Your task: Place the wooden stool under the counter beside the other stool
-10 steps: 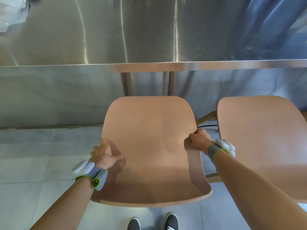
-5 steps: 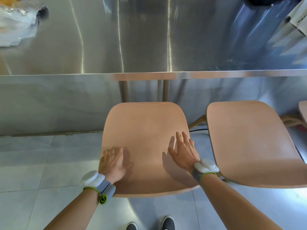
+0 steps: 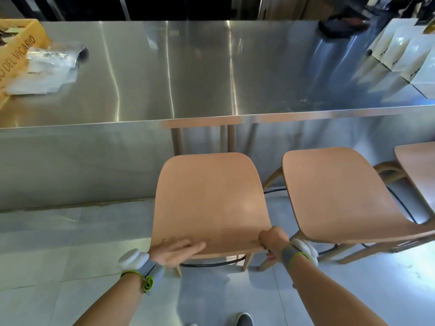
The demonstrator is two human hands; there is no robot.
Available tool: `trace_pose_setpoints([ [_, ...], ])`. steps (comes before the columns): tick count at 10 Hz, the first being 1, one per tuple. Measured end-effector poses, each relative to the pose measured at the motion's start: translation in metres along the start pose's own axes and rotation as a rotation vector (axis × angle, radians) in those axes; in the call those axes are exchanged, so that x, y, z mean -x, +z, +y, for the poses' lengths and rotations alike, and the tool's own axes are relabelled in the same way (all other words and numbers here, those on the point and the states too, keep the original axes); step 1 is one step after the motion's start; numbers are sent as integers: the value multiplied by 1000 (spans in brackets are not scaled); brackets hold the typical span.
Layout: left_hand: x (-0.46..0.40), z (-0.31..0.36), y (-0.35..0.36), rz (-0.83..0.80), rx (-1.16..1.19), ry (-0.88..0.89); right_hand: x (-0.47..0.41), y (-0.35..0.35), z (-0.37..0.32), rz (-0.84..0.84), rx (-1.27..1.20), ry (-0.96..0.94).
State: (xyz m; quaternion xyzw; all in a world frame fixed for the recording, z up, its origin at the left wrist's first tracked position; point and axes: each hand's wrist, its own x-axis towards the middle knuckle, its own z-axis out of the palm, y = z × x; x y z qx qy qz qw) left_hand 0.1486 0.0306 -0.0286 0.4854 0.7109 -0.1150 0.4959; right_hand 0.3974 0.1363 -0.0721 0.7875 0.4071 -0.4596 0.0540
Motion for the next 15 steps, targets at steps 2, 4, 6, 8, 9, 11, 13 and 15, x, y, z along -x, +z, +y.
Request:
trace_pose_setpoints([
  [2,-1,-12,0,-78,-230,86,-8,0,2,-82,-511,87],
  [4,-8,-15,8,21,-318,65,-10,4,6,-47,-491,51],
  [6,-13,-24,8,3,-325,30,-5,10,6,-8,-480,11],
  [8,-8,-37,12,46,-314,18,-5,21,1,-38,-478,9],
  [9,-7,-43,13,49,-301,12,-1,24,-2,-58,-446,-9],
  [11,-5,-41,7,31,-294,18,10,16,-10,-80,-142,-11],
  [13,31,-7,-39,36,-195,88,53,-20,-32,151,231,-340],
  [15,75,36,-50,263,87,224,82,-83,-38,211,182,-595],
])
